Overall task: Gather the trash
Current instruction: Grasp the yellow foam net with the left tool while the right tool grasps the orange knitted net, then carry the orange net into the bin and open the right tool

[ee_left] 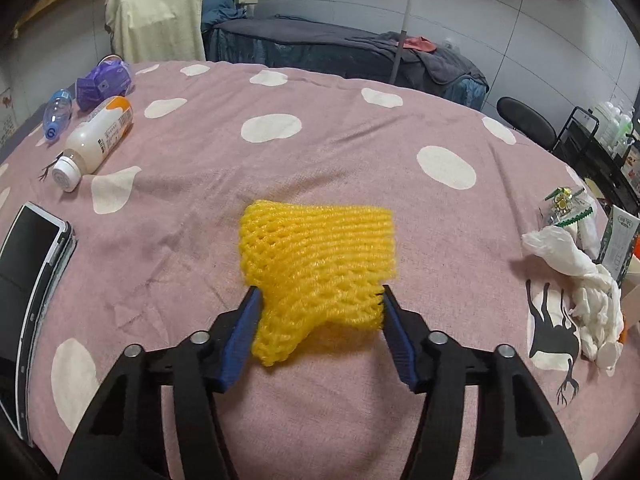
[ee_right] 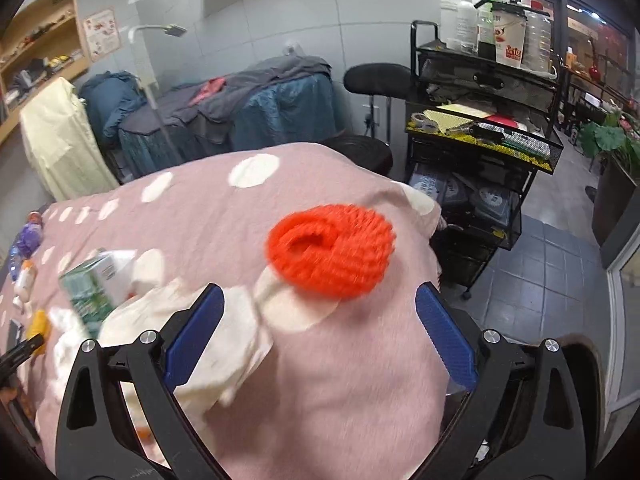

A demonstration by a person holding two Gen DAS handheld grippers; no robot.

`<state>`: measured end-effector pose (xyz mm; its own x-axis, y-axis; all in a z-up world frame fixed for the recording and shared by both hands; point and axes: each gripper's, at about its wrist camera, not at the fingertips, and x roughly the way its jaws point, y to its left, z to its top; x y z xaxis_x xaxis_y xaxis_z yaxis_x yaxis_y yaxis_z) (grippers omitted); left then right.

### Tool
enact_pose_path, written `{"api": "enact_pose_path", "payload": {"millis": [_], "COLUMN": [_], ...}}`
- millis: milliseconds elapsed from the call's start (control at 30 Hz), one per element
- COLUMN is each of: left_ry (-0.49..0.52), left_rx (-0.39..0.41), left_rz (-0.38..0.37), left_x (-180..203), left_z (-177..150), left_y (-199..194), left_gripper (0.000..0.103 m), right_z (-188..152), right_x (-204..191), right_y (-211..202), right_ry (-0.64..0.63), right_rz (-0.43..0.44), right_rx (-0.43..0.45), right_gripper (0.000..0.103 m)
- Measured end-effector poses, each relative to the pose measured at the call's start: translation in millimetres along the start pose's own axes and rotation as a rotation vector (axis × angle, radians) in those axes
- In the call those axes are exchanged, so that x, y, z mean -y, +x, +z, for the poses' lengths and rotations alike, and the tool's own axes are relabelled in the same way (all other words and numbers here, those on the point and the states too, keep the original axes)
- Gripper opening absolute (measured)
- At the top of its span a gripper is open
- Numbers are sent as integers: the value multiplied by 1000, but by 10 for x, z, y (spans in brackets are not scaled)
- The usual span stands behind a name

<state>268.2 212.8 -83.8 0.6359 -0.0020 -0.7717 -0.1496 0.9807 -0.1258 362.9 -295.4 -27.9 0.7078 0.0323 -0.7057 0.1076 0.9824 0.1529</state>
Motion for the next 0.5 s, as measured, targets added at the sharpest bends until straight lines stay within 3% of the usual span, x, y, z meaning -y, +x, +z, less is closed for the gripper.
{"api": "enact_pose_path", "payload": {"millis": [100, 167, 233, 367, 500], "left_ry": [-27, -39, -39, -28, -37], "left_rx": [4, 12, 34, 79, 124], "left_rz": [-11, -24, -35, -36, -63], "left_x": [-62, -72, -59, -6, 65], "left_z": [20, 12, -4, -39, -75], "left_y": [-14, -49, -118, -275, -483], "left_gripper": [27, 23, 22, 20, 20], "right_z": [150, 203, 210, 156, 43], "right_x": [-37, -55, -60, -47, -35], "right_y": [262, 370, 401, 338, 121], "right_ry": [-43, -55, -58, -52, -59], "right_rz": [-28, -40, -35, -15, -5], "right_rx": [-39, -51, -50, -31, 19], "right_gripper": [88, 55, 44, 32, 29]}}
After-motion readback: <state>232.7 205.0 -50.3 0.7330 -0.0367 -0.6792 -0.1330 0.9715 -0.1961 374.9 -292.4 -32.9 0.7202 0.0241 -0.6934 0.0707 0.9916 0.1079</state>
